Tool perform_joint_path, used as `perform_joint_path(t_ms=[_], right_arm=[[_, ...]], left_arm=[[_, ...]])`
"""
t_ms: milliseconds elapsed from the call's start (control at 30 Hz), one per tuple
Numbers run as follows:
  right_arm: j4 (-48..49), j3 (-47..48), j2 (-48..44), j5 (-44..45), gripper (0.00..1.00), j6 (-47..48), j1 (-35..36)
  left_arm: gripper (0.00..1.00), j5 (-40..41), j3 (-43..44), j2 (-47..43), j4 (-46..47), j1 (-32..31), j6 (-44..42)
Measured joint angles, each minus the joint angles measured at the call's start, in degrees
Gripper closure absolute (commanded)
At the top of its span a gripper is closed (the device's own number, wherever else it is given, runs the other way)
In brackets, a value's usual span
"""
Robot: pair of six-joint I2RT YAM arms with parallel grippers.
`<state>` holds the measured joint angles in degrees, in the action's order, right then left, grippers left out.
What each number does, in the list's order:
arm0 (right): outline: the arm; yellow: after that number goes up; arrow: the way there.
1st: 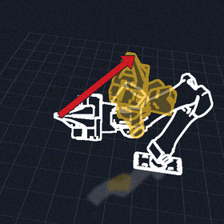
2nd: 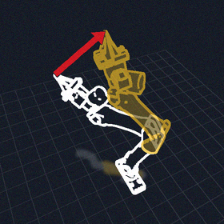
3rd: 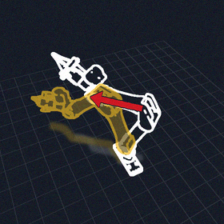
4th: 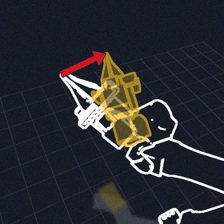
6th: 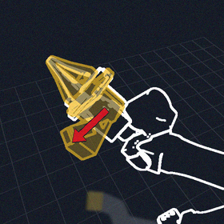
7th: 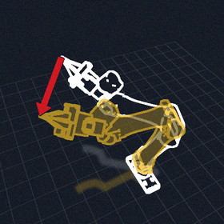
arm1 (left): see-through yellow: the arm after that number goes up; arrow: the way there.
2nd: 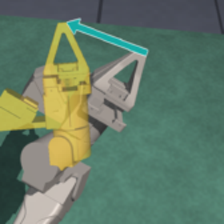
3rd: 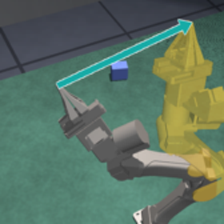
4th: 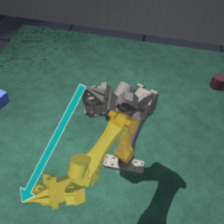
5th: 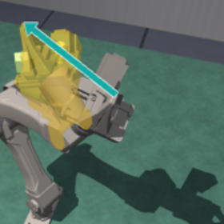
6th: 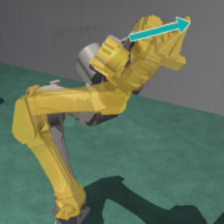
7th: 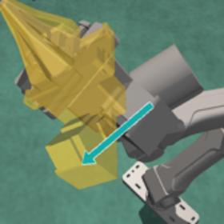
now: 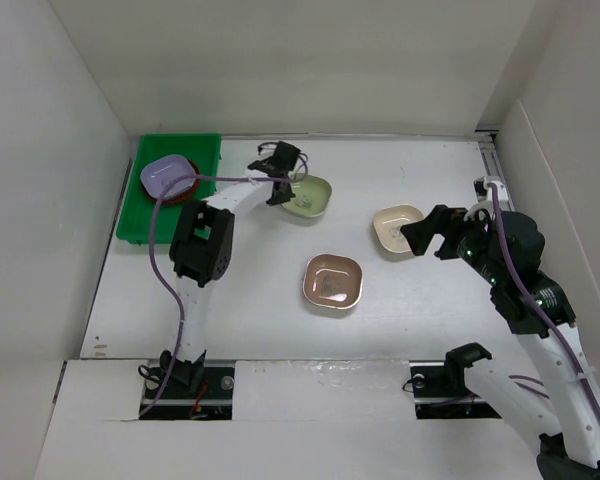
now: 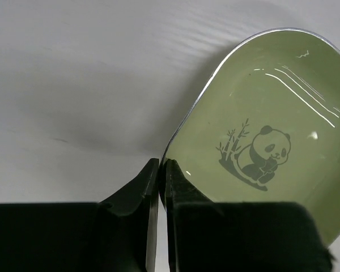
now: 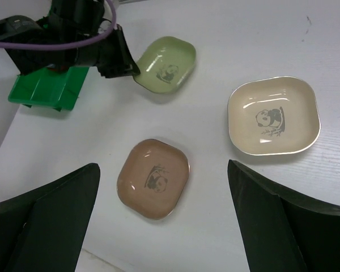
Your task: Place the plates into the plastic bin on the countertop
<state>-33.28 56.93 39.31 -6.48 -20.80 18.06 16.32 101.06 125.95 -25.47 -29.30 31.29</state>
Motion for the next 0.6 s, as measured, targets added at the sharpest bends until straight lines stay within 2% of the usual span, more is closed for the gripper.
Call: perform_joint_path(t_ms=[233,467,600], right_arm=[[0.0,0.0,0.5,-0.4,0.0,0.3,0.0],[0.2,0.0,1.4,-1.4,0.0,0.6,0.0],[0.3,0.0,2.1,-2.3,0.0,1.0,0.0]], left_arm=[[1.0,-1.2,-1.5,-5.2,-0.6,13.0,4.3],[1.0,-4.6,-1.7,-16.1,0.0,26.3,6.0],[1.0,-7.0,-0.6,-16.9,-0.1,34.2,6.3]])
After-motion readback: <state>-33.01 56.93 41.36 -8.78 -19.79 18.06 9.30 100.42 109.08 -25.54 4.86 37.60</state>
